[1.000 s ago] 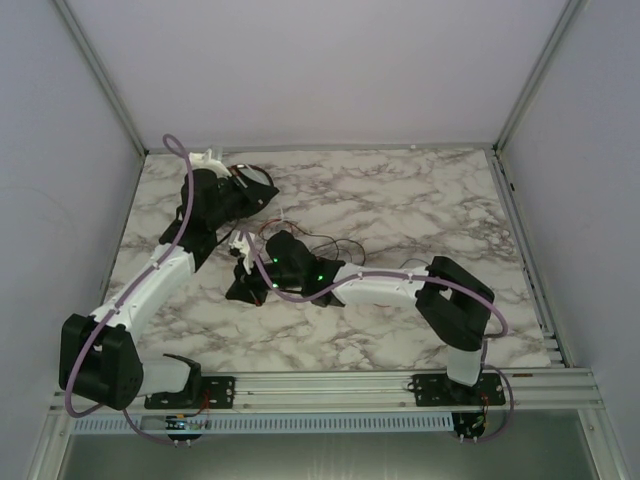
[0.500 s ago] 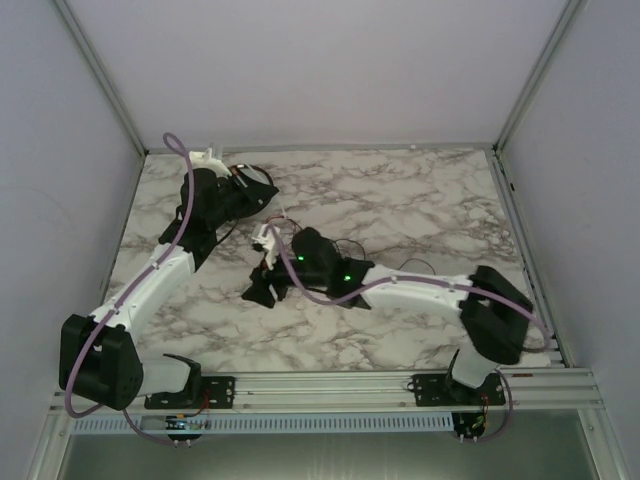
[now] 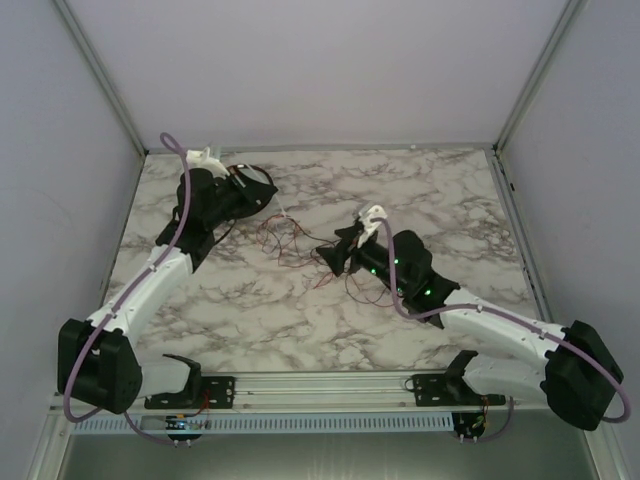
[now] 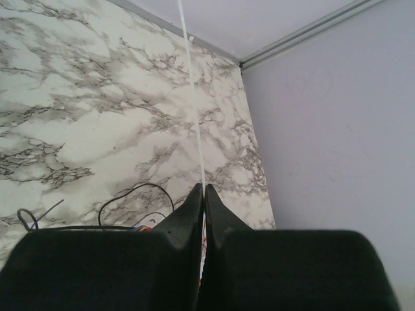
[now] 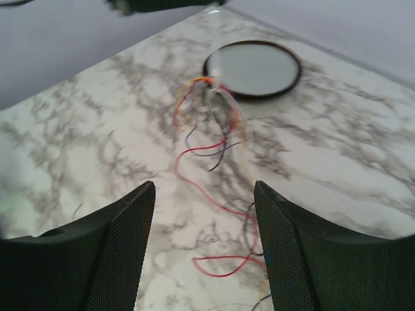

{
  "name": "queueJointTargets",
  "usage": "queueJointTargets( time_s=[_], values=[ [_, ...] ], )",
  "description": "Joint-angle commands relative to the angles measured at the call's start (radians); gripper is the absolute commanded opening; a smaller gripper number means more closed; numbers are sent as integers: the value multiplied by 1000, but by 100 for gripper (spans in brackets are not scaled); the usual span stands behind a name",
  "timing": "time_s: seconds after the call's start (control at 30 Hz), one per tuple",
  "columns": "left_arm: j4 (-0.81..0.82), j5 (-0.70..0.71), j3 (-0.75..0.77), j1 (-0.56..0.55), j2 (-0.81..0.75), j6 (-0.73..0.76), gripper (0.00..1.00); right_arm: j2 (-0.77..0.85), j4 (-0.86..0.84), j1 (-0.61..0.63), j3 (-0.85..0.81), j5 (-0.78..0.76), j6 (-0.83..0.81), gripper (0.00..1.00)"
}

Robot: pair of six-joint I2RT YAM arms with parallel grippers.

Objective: Zip-tie the wires
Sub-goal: Adjust the cable at the center of the board.

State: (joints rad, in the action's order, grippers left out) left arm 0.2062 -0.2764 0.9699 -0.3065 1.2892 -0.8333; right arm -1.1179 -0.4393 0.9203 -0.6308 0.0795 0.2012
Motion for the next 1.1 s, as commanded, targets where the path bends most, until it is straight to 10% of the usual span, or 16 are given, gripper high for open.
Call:
queueJointTargets(
  time_s=[0.0,0.73,1.07],
  values=[
    [38,-28,-4,4,-46,16,0,23,-104,-87,-8,22,69,62],
    [5,-111,-30,0,-115,12,0,-277,-309,-260,-260,410,287,64],
    [16,-134,-28,-12,-121,-6,0,-433,-251,-252,-394,505,381,49]
  ],
)
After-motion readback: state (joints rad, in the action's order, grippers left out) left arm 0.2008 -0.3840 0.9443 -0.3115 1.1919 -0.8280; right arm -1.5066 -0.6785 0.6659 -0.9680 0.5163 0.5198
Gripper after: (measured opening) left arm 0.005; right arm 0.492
